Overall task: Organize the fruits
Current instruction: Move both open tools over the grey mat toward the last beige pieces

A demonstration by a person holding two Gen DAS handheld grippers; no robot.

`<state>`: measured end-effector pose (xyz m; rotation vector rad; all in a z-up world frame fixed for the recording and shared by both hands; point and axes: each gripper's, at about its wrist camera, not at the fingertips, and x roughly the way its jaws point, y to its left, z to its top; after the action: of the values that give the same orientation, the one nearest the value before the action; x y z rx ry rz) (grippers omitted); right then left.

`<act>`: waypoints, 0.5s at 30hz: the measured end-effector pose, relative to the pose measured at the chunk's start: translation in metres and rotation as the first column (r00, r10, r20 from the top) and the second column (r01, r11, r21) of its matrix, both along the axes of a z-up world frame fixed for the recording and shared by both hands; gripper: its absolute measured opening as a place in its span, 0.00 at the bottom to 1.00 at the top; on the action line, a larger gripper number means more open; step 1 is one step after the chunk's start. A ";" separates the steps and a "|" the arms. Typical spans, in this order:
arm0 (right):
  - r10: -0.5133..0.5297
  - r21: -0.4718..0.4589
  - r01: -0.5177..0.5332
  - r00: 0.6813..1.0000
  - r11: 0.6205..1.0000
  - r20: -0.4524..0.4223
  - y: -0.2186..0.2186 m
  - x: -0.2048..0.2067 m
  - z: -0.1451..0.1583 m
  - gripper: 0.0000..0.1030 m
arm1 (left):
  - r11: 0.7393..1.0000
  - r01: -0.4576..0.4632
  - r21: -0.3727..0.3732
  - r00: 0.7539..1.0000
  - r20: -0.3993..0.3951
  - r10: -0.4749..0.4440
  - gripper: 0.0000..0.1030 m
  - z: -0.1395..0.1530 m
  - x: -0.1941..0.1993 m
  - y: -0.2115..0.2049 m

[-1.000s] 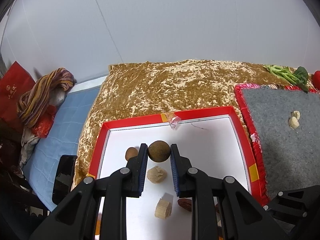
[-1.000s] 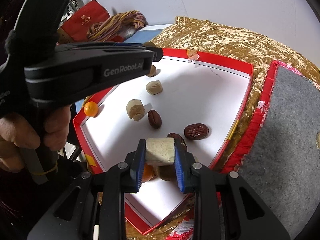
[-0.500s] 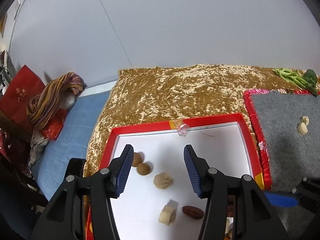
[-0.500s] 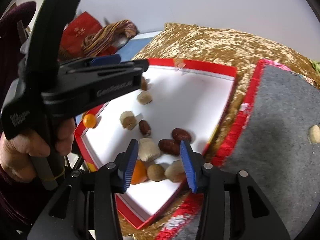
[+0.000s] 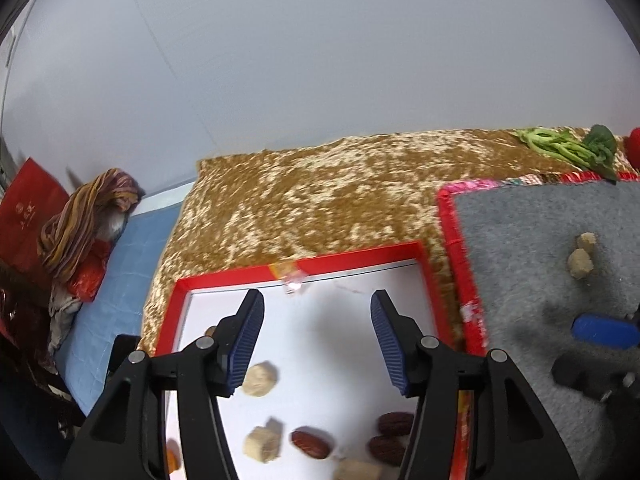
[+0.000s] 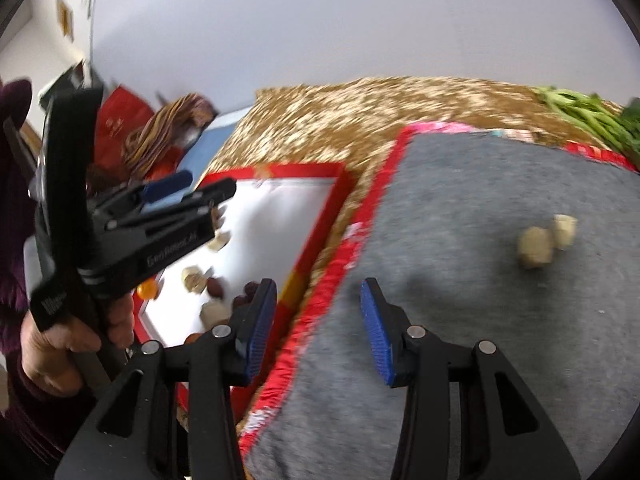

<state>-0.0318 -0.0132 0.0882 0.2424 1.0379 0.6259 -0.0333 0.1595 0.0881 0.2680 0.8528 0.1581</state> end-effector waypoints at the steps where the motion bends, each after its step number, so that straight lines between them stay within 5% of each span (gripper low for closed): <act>1: -0.011 0.003 0.011 1.000 1.000 -0.001 -0.004 0.001 0.001 0.44 | 1.000 0.007 0.003 1.000 0.000 -0.007 0.54 -0.001 0.001 -0.006; 9: -0.144 0.055 0.145 0.989 0.988 -0.011 -0.065 0.013 0.012 0.44 | 0.998 0.065 0.026 0.998 -0.014 -0.065 0.56 -0.012 0.009 -0.044; 15: -0.288 0.086 0.291 0.957 0.953 -0.041 -0.121 0.021 0.015 0.48 | 0.982 0.190 0.000 0.981 -0.031 -0.190 0.58 -0.022 0.009 -0.083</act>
<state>-0.0103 -0.1345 0.1036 0.4759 0.9785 0.4042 -0.0242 0.0762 0.0662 0.3537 0.8529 -0.0230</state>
